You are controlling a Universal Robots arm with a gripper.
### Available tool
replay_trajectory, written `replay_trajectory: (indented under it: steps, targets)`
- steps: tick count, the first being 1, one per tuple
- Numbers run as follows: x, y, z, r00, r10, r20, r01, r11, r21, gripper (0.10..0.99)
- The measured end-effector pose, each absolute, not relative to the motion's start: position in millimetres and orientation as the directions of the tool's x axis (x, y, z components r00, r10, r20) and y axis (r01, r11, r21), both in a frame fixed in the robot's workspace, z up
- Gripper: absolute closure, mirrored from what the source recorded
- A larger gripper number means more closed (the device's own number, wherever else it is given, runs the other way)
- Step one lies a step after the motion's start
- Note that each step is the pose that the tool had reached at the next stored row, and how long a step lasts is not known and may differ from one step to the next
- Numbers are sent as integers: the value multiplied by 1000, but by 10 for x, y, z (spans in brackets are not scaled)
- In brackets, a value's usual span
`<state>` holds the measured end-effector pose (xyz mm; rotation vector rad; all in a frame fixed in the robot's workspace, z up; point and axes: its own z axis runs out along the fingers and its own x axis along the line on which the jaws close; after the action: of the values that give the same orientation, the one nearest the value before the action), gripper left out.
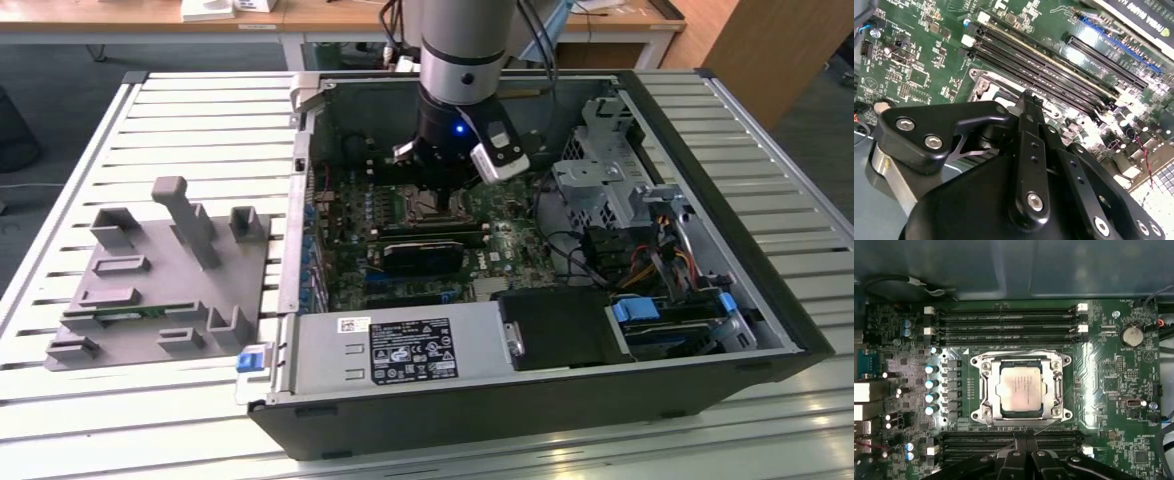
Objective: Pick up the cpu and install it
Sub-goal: 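Install the second cpu locking lever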
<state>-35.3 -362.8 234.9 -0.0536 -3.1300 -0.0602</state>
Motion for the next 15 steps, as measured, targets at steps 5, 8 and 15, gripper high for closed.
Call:
replay_trajectory:
  steps: [5, 8, 15]
  targets:
    - [-489, -3667, 2341, -999, 34, 11, 34, 999, 42, 980]
    - [-561, -3669, 2328, -999, 34, 11, 34, 998, 43, 980]
    - [-582, -3670, 2217, -999, 34, 12, 34, 998, 44, 980]
